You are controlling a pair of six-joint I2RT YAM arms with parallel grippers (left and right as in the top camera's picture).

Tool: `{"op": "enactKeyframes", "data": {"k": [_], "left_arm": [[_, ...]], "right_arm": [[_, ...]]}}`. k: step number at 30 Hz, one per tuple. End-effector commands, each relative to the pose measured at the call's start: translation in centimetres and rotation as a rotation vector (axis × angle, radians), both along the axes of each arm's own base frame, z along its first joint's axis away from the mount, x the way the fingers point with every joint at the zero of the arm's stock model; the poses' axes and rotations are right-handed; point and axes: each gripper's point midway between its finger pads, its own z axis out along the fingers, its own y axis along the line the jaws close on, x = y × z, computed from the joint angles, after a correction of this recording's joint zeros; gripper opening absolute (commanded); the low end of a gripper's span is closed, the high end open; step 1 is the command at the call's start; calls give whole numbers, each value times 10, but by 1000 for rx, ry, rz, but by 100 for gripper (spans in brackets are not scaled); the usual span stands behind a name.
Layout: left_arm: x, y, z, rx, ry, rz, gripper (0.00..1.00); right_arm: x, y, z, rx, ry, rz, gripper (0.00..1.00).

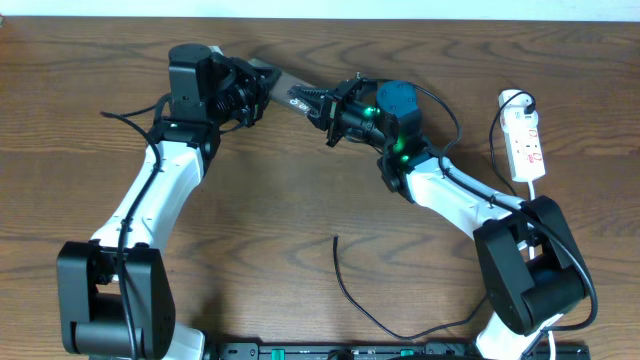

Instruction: Plug charger to phone and switch on socket

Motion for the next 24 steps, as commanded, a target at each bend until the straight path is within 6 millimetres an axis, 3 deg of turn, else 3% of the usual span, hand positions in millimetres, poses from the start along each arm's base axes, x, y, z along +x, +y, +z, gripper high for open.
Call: {"op": "enactKeyframes", "data": {"k": [1, 10, 11, 12, 14, 15, 24], "left_arm": [[5, 3, 15, 40, -75, -9, 8], [5, 3, 15, 41, -76, -10, 8], [5, 3, 15, 45, -81, -12, 7], [5, 4, 16, 55, -89, -15, 7], [6, 8, 16, 76, -106, -20, 8], [7, 11, 15, 85, -113, -21, 8], [2, 61, 26, 81, -203, -105, 7]], "right_arm": [[-16, 14, 12, 25, -5, 85, 1], [-16, 14, 12, 24, -5, 85, 2], [-16, 14, 12, 24, -5, 85, 10], [-16, 14, 12, 24, -5, 83, 27], [-12, 10, 12, 24, -6, 74, 82], [-10, 7, 12, 19, -17, 67, 98], [8, -28, 12, -111, -293, 75, 99]]}}
